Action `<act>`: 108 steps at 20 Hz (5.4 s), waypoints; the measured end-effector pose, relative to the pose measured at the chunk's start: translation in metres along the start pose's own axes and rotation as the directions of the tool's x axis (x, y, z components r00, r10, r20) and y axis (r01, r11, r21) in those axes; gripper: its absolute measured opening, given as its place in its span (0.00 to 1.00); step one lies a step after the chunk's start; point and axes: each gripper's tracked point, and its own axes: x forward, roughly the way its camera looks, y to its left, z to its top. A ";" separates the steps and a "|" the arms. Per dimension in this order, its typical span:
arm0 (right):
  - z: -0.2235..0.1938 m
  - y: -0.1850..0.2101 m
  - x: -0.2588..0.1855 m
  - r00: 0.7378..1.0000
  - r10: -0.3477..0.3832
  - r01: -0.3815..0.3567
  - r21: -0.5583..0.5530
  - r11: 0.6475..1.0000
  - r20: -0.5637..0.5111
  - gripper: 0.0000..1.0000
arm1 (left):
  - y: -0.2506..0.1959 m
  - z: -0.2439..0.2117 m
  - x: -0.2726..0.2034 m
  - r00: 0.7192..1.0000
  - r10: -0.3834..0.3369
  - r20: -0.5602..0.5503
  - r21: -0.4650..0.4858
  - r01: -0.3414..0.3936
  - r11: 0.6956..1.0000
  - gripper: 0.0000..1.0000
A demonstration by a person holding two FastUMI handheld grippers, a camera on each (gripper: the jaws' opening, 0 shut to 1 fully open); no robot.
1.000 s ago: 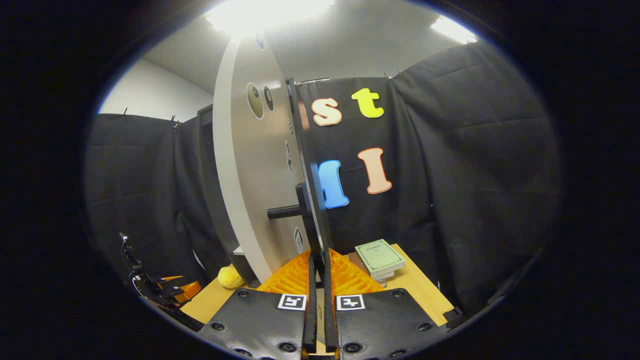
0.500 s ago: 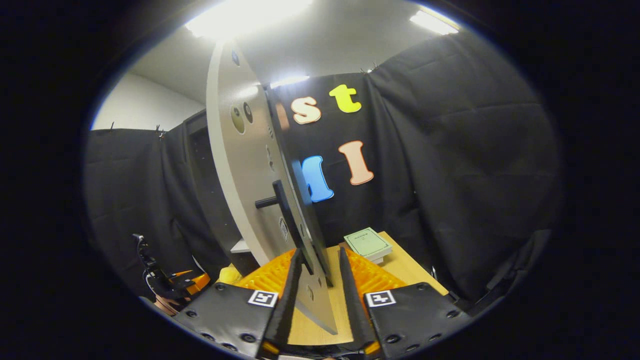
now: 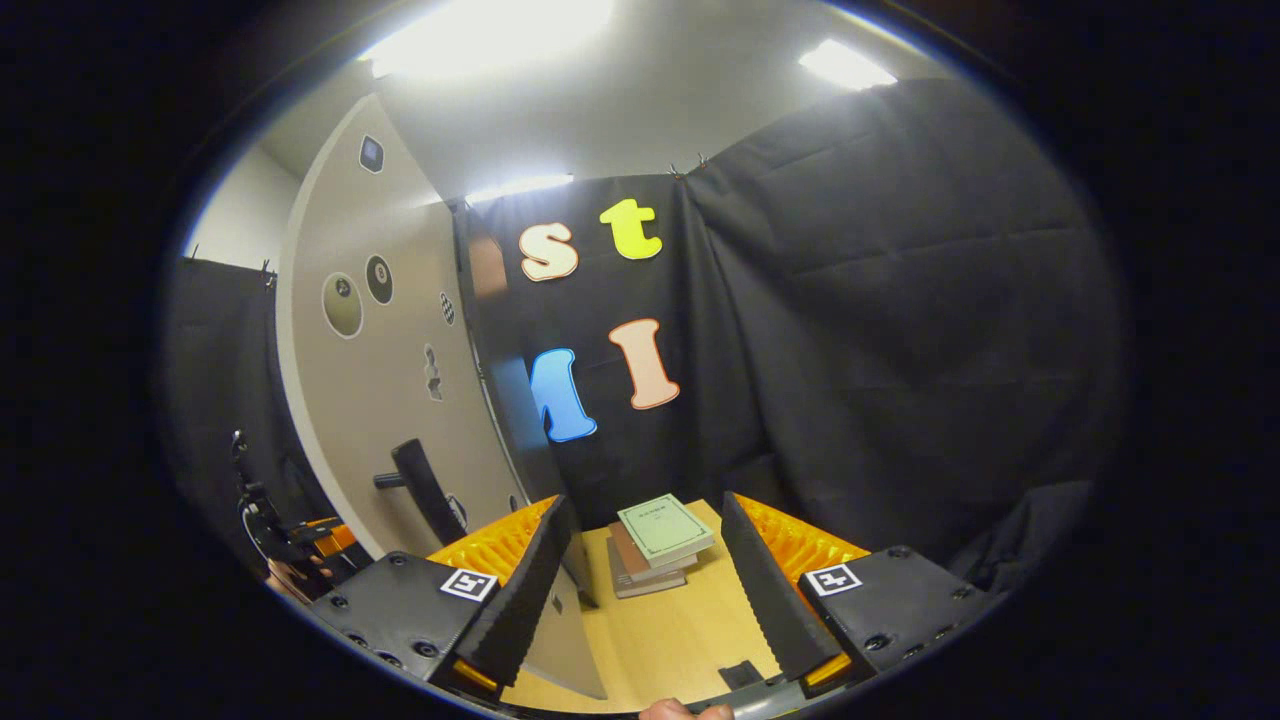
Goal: Open the cabinet door with the right hand, grasp the bottle in the cabinet with the left hand and place it on the coaster, then close the cabinet door with the right hand.
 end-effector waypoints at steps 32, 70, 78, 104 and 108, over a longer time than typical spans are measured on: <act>-0.025 -0.016 0.118 0.994 0.042 -0.046 -0.034 0.998 -0.101 0.98 | -0.030 0.023 0.256 0.997 -0.067 -0.044 0.023 0.069 0.997 0.89; -0.033 0.015 0.080 0.999 -0.009 0.012 0.064 0.998 -0.039 0.98 | 0.082 -0.220 -0.092 0.984 0.129 -0.122 0.048 -0.124 0.991 0.75; -0.050 0.023 0.061 0.997 -0.017 0.022 0.065 0.998 -0.075 0.98 | 0.074 -0.320 -0.130 0.973 0.174 -0.151 0.063 -0.166 0.984 0.75; -0.074 0.005 0.052 0.988 -0.115 0.114 -0.018 0.993 -0.099 0.98 | 0.068 -0.373 -0.157 0.951 0.230 -0.207 -0.006 -0.237 0.972 0.87; -0.079 -0.003 0.057 0.989 -0.107 0.105 -0.027 0.994 -0.101 0.98 | 0.066 -0.362 -0.183 0.938 0.248 -0.240 -0.016 -0.259 0.966 0.90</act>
